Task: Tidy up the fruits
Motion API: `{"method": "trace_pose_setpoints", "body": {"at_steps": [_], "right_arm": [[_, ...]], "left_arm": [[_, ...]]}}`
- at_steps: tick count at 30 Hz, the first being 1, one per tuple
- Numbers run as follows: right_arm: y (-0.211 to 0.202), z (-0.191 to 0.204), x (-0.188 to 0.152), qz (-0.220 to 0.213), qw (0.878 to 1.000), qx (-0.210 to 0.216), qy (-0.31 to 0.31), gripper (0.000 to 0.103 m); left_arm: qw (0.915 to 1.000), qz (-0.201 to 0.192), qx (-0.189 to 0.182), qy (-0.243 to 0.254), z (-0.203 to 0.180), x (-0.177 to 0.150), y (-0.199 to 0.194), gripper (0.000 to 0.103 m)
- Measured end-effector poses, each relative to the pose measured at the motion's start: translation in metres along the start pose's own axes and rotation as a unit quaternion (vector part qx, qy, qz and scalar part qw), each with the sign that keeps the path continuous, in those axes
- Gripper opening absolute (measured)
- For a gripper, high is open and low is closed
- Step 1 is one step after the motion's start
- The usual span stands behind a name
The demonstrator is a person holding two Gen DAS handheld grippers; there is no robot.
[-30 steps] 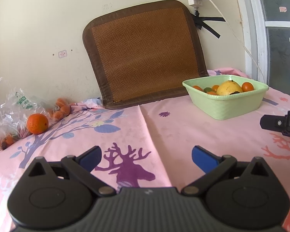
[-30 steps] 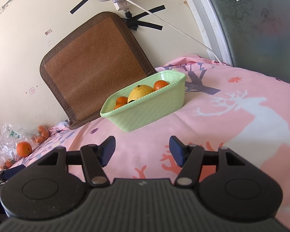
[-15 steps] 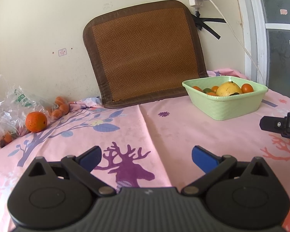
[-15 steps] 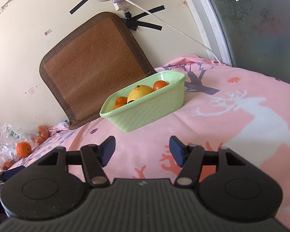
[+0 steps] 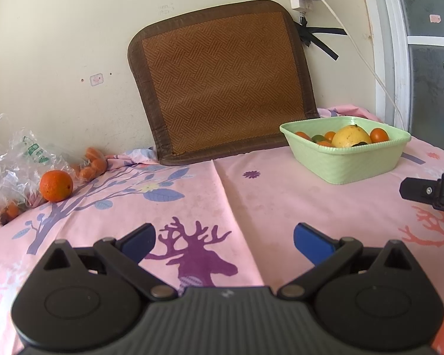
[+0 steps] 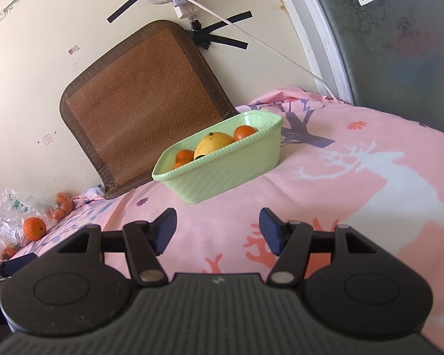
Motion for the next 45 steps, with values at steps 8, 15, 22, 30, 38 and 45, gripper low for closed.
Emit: {"method": "trace_pose_setpoints", "body": {"at_steps": [8,15,22,30,38,45], "right_arm": [[-0.014,-0.005,-0.002,0.033,0.999,-0.02,0.007,0.067],[-0.034,-0.007,0.008,0.026,0.999,-0.022,0.022,0.068],[-0.044,0.005,0.015,0.007,1.0,-0.009,0.006,0.071],[-0.052,0.011,0.021,-0.004,1.0,0.001,0.004,0.073],[-0.057,0.014,0.021,-0.007,1.0,0.008,-0.001,0.075],[-0.055,0.016,0.019,-0.001,1.0,0.011,-0.001,0.075]], "left_arm": [[0.9994,0.016,-0.027,-0.012,0.002,0.005,-0.006,0.103],[0.9988,0.005,-0.044,-0.023,0.002,0.022,-0.024,0.103],[0.9981,0.006,-0.058,-0.019,-0.004,0.03,-0.041,0.103],[0.9976,0.005,-0.067,-0.018,-0.008,0.037,-0.056,0.103],[0.9982,0.023,-0.053,-0.017,-0.008,0.035,-0.055,0.103],[0.9977,0.045,-0.042,-0.029,-0.002,0.029,-0.048,0.103]]}}
Point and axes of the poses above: each gripper's, at about its wrist camera, not at the fingertips, and y roughly the way its jaws point, z to its left, x to its top, the point moved 1 cm from there along y, roughly the way its jaws point, and after that the axes turned 9 degrees about -z, right-handed, at the moved point
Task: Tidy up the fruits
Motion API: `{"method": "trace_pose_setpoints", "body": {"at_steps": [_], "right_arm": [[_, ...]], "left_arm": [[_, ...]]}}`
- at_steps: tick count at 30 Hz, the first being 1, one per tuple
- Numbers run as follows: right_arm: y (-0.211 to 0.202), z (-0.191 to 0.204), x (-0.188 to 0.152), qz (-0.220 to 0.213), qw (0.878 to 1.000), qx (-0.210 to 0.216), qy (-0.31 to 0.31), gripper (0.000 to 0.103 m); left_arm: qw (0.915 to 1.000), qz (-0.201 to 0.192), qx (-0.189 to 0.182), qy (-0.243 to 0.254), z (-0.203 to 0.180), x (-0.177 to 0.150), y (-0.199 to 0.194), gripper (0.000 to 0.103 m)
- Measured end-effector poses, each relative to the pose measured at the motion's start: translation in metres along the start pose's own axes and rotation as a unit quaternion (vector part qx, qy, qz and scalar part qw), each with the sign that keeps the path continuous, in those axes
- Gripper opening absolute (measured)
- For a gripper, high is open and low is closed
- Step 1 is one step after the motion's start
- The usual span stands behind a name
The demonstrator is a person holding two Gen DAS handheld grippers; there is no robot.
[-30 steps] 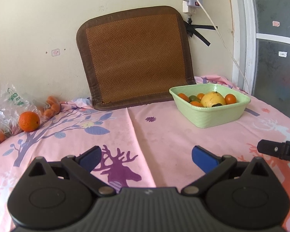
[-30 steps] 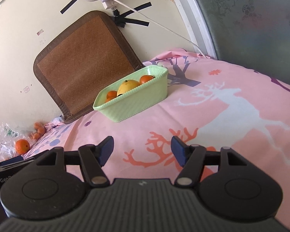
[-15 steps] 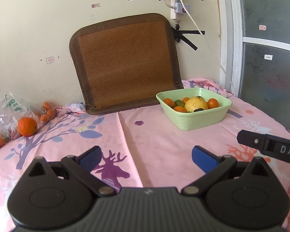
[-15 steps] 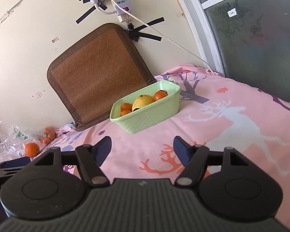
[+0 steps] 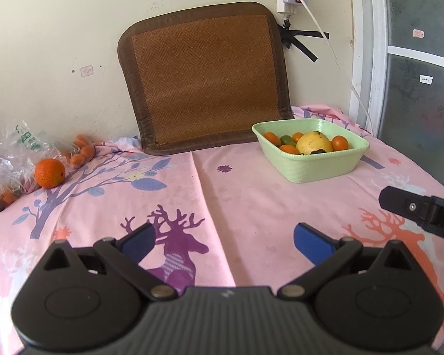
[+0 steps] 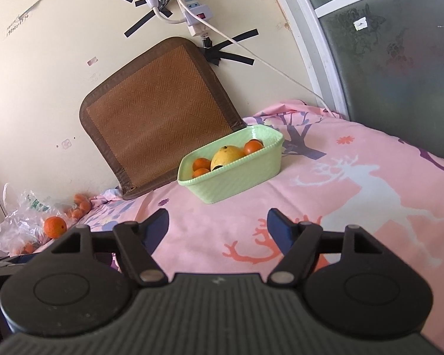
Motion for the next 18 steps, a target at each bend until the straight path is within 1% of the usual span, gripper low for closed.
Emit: {"method": "trace_pose_setpoints", "body": {"at_steps": [12,18], "right_arm": [[0.0037,-0.0012,-0.003,0.009,1.0,-0.001,0.005,0.076],[0.005,-0.0032,-0.0045,0.013,1.0,-0.002,0.009,0.076]], "left_arm": [[0.9998,0.017,0.012,0.007,-0.0001,-0.0065,0.0081,0.103],[0.9995,0.014,0.023,0.014,-0.0005,-0.0076,0.01,0.103]]}}
Point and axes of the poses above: each gripper's, at about its wrist camera, not at the fingertips, and y roughly the way its jaws point, z to its left, x to its top, the point moved 1 cm from there along y, roughly the way its jaws point, and after that the axes turned 9 degrees about -z, right-handed, at the moved point
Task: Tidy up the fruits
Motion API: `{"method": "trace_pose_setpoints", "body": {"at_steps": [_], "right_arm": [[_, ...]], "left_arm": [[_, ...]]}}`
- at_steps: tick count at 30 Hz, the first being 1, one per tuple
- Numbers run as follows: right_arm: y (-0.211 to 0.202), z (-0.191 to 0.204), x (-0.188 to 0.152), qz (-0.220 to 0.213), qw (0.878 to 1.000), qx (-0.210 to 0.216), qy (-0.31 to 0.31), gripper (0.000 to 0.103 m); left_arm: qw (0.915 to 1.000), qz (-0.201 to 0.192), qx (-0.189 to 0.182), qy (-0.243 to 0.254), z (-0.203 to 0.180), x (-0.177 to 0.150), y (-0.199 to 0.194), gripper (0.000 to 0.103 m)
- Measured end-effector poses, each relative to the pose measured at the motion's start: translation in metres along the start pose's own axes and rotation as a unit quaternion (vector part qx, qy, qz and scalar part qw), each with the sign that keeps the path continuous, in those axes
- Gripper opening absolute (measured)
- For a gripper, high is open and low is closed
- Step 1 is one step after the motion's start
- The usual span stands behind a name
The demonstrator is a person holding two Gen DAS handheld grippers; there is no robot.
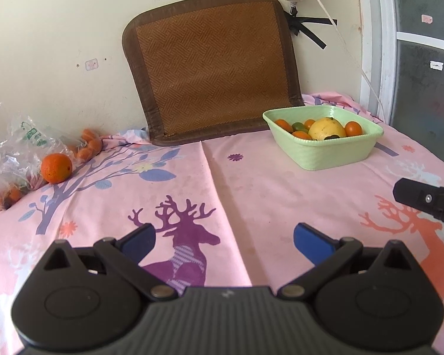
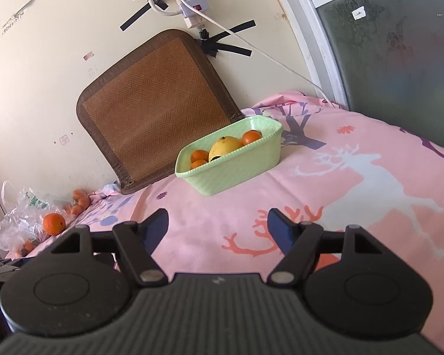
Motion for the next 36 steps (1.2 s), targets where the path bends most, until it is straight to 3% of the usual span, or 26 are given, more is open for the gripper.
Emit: {"method": "trace_pose_setpoints", "body": {"at_steps": [3,8,15,36], "right_arm": [[0.0,0.0,0.0,0.0,1.0,0.0,0.0,0.076],[0.0,-0.001,0.0,0.001,1.0,0.0,0.001,0.076],[0.0,-0.002,0.0,0.001,1.0,0.001,0.002,0.076],[0.001,-0.001,0.0,0.003,1.0,0.001,0.002,0.077]], "left_arm": [[0.9999,-0.008,0.01,0.005,0.0,0.001,-0.002,0.103],[0.9967,-0.055,0.053,0.028,-0.003,0.004,-0.013,0.103],[0.9948,-0.072,0.067,0.027,-0.002,0.008,-0.017,0.103],[0.9978,-0.022,0.053,0.034,-0.004,0.0,-0.007,0.103]]}}
Point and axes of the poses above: each gripper's, at about its wrist camera, not at the fingertips, and y roughly the way its jaws point, z to its left, x to its top, the point moved 1 cm from there along y, roughly the way its jaws point, and after that the axes turned 9 degrees about -z, right-handed, at the moved point
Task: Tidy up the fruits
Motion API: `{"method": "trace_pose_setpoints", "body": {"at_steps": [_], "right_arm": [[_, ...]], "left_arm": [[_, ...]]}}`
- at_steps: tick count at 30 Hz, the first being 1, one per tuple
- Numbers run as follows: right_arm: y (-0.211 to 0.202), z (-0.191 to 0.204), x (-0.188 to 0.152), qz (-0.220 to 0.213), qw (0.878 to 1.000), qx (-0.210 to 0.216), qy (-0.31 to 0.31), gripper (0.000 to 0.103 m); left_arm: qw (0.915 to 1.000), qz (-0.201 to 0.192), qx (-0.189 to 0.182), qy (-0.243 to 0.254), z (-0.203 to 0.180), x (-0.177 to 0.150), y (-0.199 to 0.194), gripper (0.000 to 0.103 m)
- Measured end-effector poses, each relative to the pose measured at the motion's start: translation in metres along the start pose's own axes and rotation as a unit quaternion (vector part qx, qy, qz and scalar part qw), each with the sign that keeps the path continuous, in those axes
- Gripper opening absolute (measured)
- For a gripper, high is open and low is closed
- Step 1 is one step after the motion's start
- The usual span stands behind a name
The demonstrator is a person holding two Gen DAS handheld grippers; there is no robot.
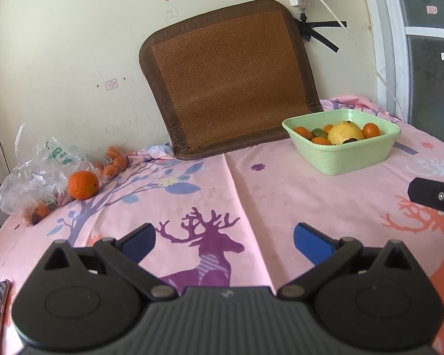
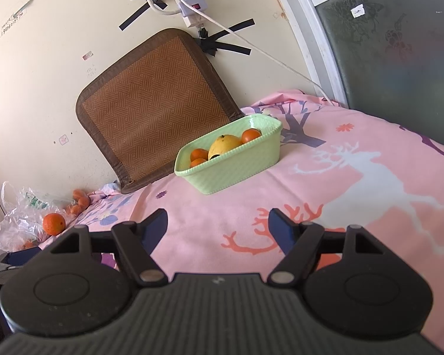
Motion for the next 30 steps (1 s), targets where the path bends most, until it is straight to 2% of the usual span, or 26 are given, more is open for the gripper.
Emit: {"method": "trace_pose_setpoints", "body": {"at_steps": [15,30], "right_arm": [[0.002,0.001,-0.001,0.003,1.0,0.004,-0.004,0.079],[0.003,0.001,-0.002,0.004,1.0,0.004,-0.005,0.079]], "left_arm": [[0.9993,0.034,-0.01,0.007,-0.004,-0.007,0.011,0.103],[0.9992,0.036,-0.009,0.01,-0.005,-0.009,0.013,0.103]]}}
Point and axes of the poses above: each gripper's, at about its wrist camera, not at the fingertips, and y roughly the way its jaws point, z to its left, x to its top, the point moved 1 cm from there along y, roughly the way its jaws point, and after that the axes turned 9 degrees about -z, right-handed, at the moved point
